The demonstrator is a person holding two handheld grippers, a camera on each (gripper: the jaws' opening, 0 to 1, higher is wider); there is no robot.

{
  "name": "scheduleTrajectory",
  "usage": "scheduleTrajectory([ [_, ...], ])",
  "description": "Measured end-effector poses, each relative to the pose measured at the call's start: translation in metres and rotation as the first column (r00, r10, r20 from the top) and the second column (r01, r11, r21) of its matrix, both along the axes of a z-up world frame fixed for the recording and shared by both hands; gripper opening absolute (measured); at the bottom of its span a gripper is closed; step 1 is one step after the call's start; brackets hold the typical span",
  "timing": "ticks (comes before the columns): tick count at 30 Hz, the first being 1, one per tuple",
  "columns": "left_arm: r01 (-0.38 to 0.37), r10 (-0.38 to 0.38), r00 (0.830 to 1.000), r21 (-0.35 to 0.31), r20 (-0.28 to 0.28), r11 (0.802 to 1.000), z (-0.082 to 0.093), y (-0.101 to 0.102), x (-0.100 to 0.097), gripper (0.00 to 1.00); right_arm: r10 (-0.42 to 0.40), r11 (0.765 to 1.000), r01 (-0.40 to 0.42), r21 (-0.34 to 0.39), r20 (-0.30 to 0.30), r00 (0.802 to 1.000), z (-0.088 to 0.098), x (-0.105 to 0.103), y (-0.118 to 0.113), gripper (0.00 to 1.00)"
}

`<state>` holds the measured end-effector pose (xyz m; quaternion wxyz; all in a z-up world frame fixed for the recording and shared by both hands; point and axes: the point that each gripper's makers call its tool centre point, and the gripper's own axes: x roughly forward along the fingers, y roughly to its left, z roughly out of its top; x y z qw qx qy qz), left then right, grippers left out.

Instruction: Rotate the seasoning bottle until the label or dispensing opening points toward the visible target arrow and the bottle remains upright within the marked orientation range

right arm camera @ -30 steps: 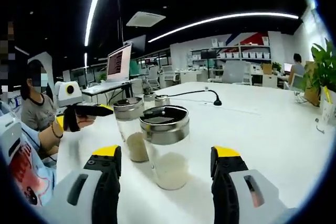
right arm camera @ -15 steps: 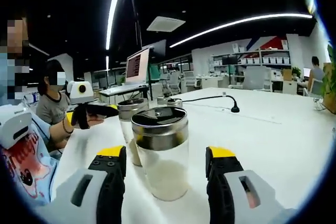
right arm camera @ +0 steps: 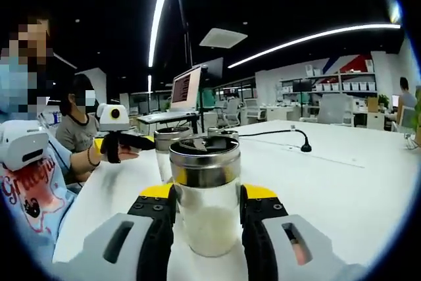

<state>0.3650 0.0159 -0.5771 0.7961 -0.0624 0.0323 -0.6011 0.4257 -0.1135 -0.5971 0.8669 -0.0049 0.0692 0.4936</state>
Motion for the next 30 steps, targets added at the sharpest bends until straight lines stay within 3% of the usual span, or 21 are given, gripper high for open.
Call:
scheduleTrajectory([
  [7, 0.021, -0.021, 1.0, -0.038, -0.008, 0.999, 0.0055, 0.0007, -0.0029, 0.63, 0.131, 0.991, -0.132, -0.025, -0.02, 0.991, -0.0009, -0.0015, 0.0056, 0.38],
  [16, 0.021, -0.021, 1.0, -0.03, -0.021, 0.999, 0.0008, -0.0006, -0.0027, 0.6, 0.206, 0.978, -0.206, -0.024, -0.028, 0.978, -0.0022, -0.0011, 0.0072, 0.38],
  [20, 0.009, -0.009, 1.0, -0.025, -0.012, 1.0, 0.001, 0.0002, -0.0025, 0.6, 0.196, 0.98, -0.197, -0.018, -0.035, 0.98, -0.0027, -0.0022, 0.0082, 0.38],
  [30, 0.027, -0.031, 0.998, -0.059, -0.063, 0.998, 0.0017, 0.0015, -0.002, 0.59, 0.192, 0.981, -0.192, 0.022, -0.058, 0.98, -0.0045, -0.0012, 0.0069, 0.39],
])
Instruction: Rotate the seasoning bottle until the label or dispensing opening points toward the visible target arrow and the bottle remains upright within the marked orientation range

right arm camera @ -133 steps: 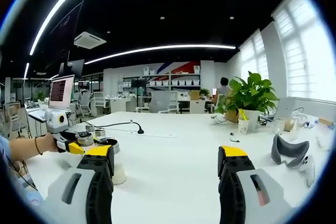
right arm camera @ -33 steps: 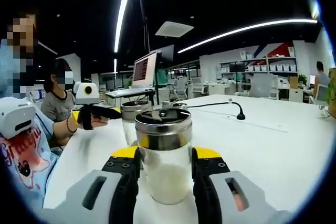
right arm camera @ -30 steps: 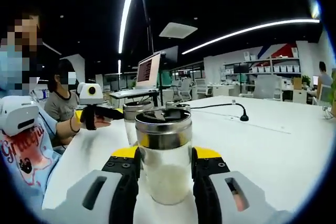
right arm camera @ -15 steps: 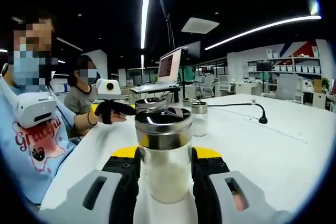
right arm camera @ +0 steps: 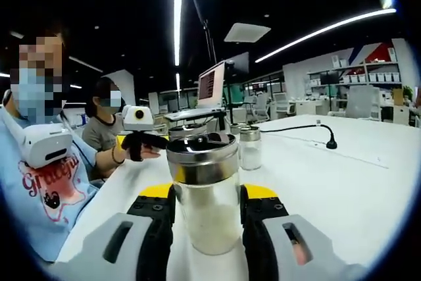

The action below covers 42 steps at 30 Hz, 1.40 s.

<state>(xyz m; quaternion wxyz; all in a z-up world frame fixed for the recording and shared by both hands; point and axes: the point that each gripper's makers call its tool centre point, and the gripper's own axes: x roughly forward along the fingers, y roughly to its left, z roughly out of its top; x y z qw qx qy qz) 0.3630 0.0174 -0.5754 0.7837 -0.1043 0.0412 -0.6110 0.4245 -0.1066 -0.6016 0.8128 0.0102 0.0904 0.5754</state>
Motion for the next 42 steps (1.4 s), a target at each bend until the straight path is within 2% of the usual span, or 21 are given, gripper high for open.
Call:
scheduleTrajectory([
  [2, -0.014, 0.013, 1.0, 0.015, 0.022, 1.0, 0.0, 0.001, 0.001, 0.59, 0.013, 0.999, -0.011, -0.05, 0.035, 0.999, -0.006, -0.001, -0.001, 0.4],
  [4, -0.018, 0.017, 0.999, 0.024, 0.032, 1.0, 0.0, 0.002, 0.0, 0.59, -0.017, 0.99, 0.027, -0.139, 0.079, 0.997, -0.015, 0.002, -0.006, 0.45],
  [6, -0.019, 0.019, 0.999, 0.018, 0.028, 1.0, -0.001, 0.003, 0.0, 0.59, -0.023, 0.991, 0.032, -0.13, 0.073, 0.997, -0.012, -0.001, -0.007, 0.53],
  [9, -0.024, 0.023, 0.999, 0.021, 0.021, 1.0, -0.002, 0.003, 0.001, 0.59, -0.085, 0.99, 0.088, -0.111, 0.036, 0.996, -0.007, -0.001, -0.016, 0.65],
  [14, -0.069, 0.068, 0.997, 0.018, 0.041, 0.997, 0.001, 0.006, 0.006, 0.6, -0.174, 0.978, 0.181, -0.102, 0.077, 0.982, 0.003, -0.01, -0.037, 0.7],
  [16, -0.076, 0.076, 0.997, 0.008, 0.031, 0.997, 0.004, 0.009, 0.009, 0.6, -0.244, 0.962, 0.256, -0.097, 0.117, 0.963, 0.011, -0.012, -0.05, 0.73],
  [17, -0.082, 0.082, 0.996, 0.004, 0.032, 0.997, 0.005, 0.01, 0.01, 0.6, -0.302, 0.945, 0.316, -0.079, 0.148, 0.942, 0.018, -0.011, -0.057, 0.74],
  [19, -0.11, 0.109, 0.993, 0.013, 0.044, 0.994, 0.007, 0.011, 0.013, 0.6, -0.363, 0.923, 0.381, -0.052, 0.206, 0.909, 0.03, -0.012, -0.065, 0.73],
  [21, -0.151, 0.149, 0.986, 0.022, 0.071, 0.988, 0.009, 0.012, 0.016, 0.61, -0.421, 0.903, 0.429, 0.012, 0.217, 0.881, 0.045, -0.018, -0.071, 0.74],
  [23, -0.171, 0.169, 0.982, 0.02, 0.082, 0.985, 0.012, 0.012, 0.018, 0.62, -0.449, 0.893, 0.445, 0.07, 0.219, 0.866, 0.059, -0.025, -0.074, 0.76],
  [25, -0.185, 0.182, 0.979, 0.021, 0.088, 0.983, 0.014, 0.012, 0.019, 0.62, -0.472, 0.881, 0.464, 0.091, 0.233, 0.85, 0.067, -0.032, -0.078, 0.76],
  [26, -0.189, 0.187, 0.978, 0.022, 0.09, 0.982, 0.015, 0.012, 0.02, 0.63, -0.511, 0.859, 0.5, 0.11, 0.24, 0.825, 0.073, -0.032, -0.083, 0.74],
  [27, -0.194, 0.191, 0.978, 0.025, 0.09, 0.981, 0.015, 0.012, 0.02, 0.63, -0.523, 0.851, 0.514, 0.108, 0.268, 0.809, 0.077, -0.034, -0.085, 0.73],
  [29, -0.209, 0.206, 0.973, 0.022, 0.104, 0.978, 0.018, 0.014, 0.022, 0.62, -0.559, 0.82, 0.566, 0.08, 0.319, 0.765, 0.08, -0.038, -0.091, 0.78],
  [30, -0.225, 0.224, 0.966, -0.011, 0.131, 0.974, 0.025, 0.015, 0.025, 0.59, -0.563, 0.816, 0.573, 0.076, 0.331, 0.757, 0.082, -0.04, -0.091, 0.8],
  [32, -0.229, 0.232, 0.967, -0.037, 0.108, 0.973, 0.031, 0.019, 0.025, 0.55, -0.571, 0.812, 0.574, 0.104, 0.341, 0.747, 0.087, -0.046, -0.09, 0.8],
  [34, -0.229, 0.235, 0.967, -0.067, 0.099, 0.971, 0.037, 0.021, 0.027, 0.56, -0.578, 0.813, 0.56, 0.16, 0.341, 0.742, 0.095, -0.052, -0.088, 0.79],
  [38, -0.255, 0.261, 0.955, -0.057, 0.143, 0.965, 0.045, 0.022, 0.032, 0.65, -0.582, 0.811, 0.56, 0.171, 0.335, 0.741, 0.096, -0.064, -0.086, 0.81],
  [42, -0.274, 0.276, 0.95, -0.034, 0.148, 0.961, 0.05, 0.021, 0.046, 0.59, -0.6, 0.797, 0.578, 0.174, 0.335, 0.727, 0.098, -0.071, -0.089, 0.82],
])
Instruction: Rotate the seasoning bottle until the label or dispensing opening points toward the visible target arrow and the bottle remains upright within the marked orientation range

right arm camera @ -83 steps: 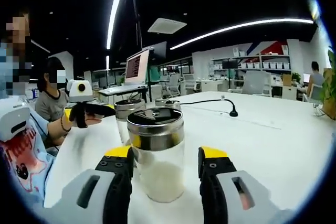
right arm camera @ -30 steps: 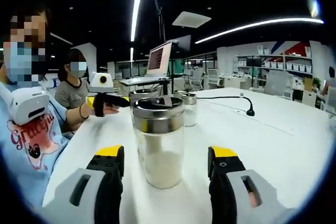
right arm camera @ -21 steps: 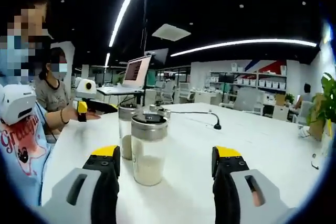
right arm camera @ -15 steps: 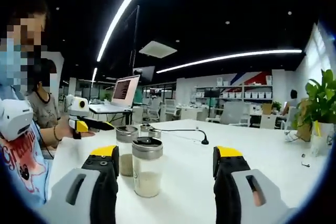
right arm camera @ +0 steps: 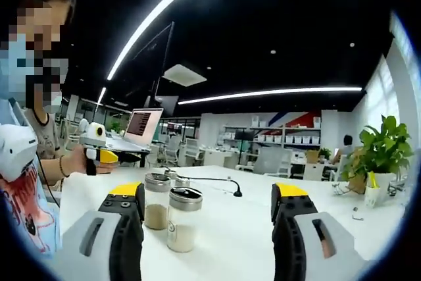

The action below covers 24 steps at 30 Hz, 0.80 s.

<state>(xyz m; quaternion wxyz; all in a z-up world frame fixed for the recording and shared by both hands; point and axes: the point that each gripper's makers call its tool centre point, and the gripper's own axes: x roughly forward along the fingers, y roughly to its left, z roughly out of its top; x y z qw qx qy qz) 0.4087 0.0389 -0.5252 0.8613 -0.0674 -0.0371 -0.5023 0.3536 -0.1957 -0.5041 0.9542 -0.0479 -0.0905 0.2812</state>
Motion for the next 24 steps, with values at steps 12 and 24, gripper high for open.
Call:
scheduleTrajectory([
  [12, -0.085, 0.09, 0.995, 0.123, -0.038, 0.989, -0.01, -0.01, 0.06, 0.57, -0.118, 0.993, 0.117, -0.012, -0.016, 0.993, -0.004, -0.008, -0.021, 0.8],
  [24, -0.155, 0.185, 0.969, 0.18, -0.164, 0.971, -0.048, -0.021, 0.116, 0.56, -0.171, 0.985, 0.171, 0.01, -0.01, 0.985, 0.001, -0.018, -0.038, 0.83],
])
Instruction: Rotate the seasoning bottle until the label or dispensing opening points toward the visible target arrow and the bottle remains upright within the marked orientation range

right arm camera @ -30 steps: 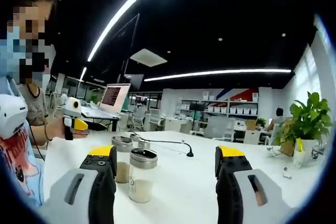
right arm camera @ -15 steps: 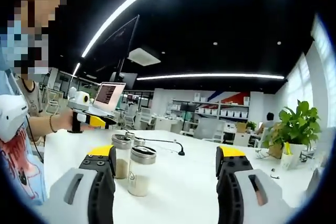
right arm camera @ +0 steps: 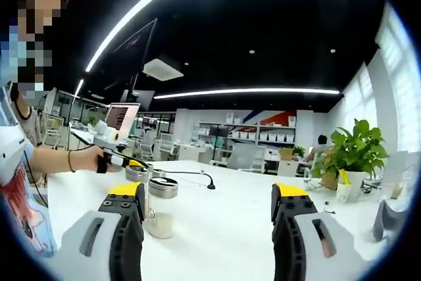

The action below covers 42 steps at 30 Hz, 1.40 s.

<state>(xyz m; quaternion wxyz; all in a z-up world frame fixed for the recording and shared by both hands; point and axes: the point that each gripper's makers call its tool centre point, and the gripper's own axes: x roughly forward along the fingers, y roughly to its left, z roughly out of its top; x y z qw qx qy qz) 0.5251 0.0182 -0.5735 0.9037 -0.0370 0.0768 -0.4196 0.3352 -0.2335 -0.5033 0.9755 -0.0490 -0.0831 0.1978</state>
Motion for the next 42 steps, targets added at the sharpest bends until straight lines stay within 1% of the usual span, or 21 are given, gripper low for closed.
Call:
scheduleTrajectory([
  [1, -0.009, 0.009, 1.0, 0.02, -0.005, 1.0, -0.003, 0.0, 0.002, 0.56, 0.007, 1.0, -0.007, 0.019, 0.004, 1.0, 0.003, -0.002, 0.001, 0.83],
  [4, -0.021, 0.021, 1.0, 0.04, 0.004, 0.999, -0.005, -0.001, 0.008, 0.57, 0.013, 0.999, -0.013, 0.032, 0.006, 1.0, 0.009, -0.006, 0.004, 0.83],
  [8, -0.037, 0.037, 0.999, 0.063, 0.006, 0.997, -0.008, -0.003, 0.015, 0.57, -0.019, 1.0, 0.019, 0.013, -0.026, 0.999, 0.009, -0.01, 0.003, 0.83],
  [11, -0.053, 0.053, 0.999, 0.086, 0.01, 0.995, -0.014, -0.005, 0.021, 0.56, -0.021, 1.0, 0.02, -0.004, -0.053, 0.998, 0.007, -0.012, 0.005, 0.83],
  [12, -0.055, 0.055, 0.998, 0.085, 0.001, 0.995, -0.016, -0.005, 0.022, 0.56, -0.016, 1.0, 0.014, -0.023, -0.076, 0.997, 0.003, -0.013, 0.006, 0.83],
  [13, -0.054, 0.055, 0.998, 0.071, -0.015, 0.996, -0.018, -0.007, 0.022, 0.56, -0.011, 1.0, 0.009, -0.019, -0.067, 0.998, 0.004, -0.012, 0.007, 0.82],
  [14, -0.06, 0.061, 0.998, 0.065, -0.022, 0.996, -0.02, -0.008, 0.023, 0.56, 0.008, 1.0, -0.007, 0.007, -0.049, 0.999, 0.008, -0.012, 0.011, 0.82],
  [17, -0.103, 0.103, 0.995, 0.098, 0.011, 0.99, -0.023, -0.006, 0.029, 0.57, 0.042, 0.999, -0.041, 0.017, -0.084, 0.996, 0.001, -0.011, 0.015, 0.82],
  [19, -0.095, 0.095, 0.995, 0.09, 0.004, 0.991, -0.024, -0.009, 0.032, 0.57, 0.027, 1.0, -0.027, 0.001, -0.114, 0.993, -0.006, -0.009, 0.015, 0.85],
  [21, -0.088, 0.088, 0.996, 0.09, 0.005, 0.992, -0.026, -0.012, 0.033, 0.56, 0.001, 1.0, 0.001, 0.012, -0.12, 0.993, -0.007, -0.007, 0.01, 0.91],
  [23, -0.102, 0.1, 0.995, 0.125, 0.024, 0.987, -0.029, -0.012, 0.038, 0.56, -0.001, 1.0, 0.002, 0.007, -0.116, 0.993, -0.007, -0.007, 0.009, 0.93],
  [24, -0.102, 0.099, 0.995, 0.133, 0.024, 0.986, -0.032, -0.013, 0.039, 0.55, 0.0, 1.0, 0.0, 0.0, -0.111, 0.994, -0.006, -0.007, 0.009, 0.94],
  [27, -0.097, 0.097, 0.995, 0.142, 0.007, 0.985, -0.039, -0.015, 0.043, 0.54, 0.018, 1.0, -0.018, -0.003, -0.091, 0.996, -0.002, -0.008, 0.013, 0.99],
  [30, -0.109, 0.109, 0.994, 0.138, 0.012, 0.984, -0.042, -0.015, 0.047, 0.51, 0.038, 0.999, -0.039, -0.005, -0.091, 0.995, -0.002, -0.009, 0.017, 0.99],
  [34, -0.15, 0.152, 0.988, 0.147, -0.001, 0.978, -0.048, -0.014, 0.055, 0.51, 0.051, 0.999, -0.052, -0.007, -0.127, 0.991, -0.011, -0.007, 0.019, 0.98],
  [35, -0.159, 0.162, 0.987, 0.145, -0.004, 0.977, -0.049, -0.014, 0.057, 0.5, 0.059, 0.998, -0.058, 0.006, -0.126, 0.99, -0.011, -0.007, 0.02, 0.96],
  [37, -0.179, 0.181, 0.983, 0.174, 0.004, 0.968, -0.052, -0.014, 0.06, 0.49, 0.095, 0.991, -0.088, 0.099, -0.074, 0.993, -0.001, -0.008, 0.022, 0.91],
  [38, -0.186, 0.188, 0.982, 0.19, 0.011, 0.964, -0.055, -0.015, 0.061, 0.48, 0.111, 0.987, -0.102, 0.122, -0.067, 0.992, 0.001, -0.01, 0.021, 0.89],
  [39, -0.188, 0.19, 0.982, 0.204, 0.012, 0.961, -0.058, -0.015, 0.062, 0.47, 0.111, 0.987, -0.102, 0.125, -0.07, 0.991, 0.001, -0.01, 0.019, 0.87],
  [41, -0.189, 0.192, 0.981, 0.208, 0.009, 0.96, -0.062, -0.016, 0.062, 0.37, 0.092, 0.99, -0.083, 0.11, -0.076, 0.993, -0.001, -0.009, 0.016, 0.88],
  [42, -0.179, 0.19, 0.981, 0.207, -0.035, 0.962, -0.07, -0.016, 0.06, 0.36, 0.074, 0.994, -0.066, 0.088, -0.086, 0.994, -0.004, -0.009, 0.013, 0.87],
])
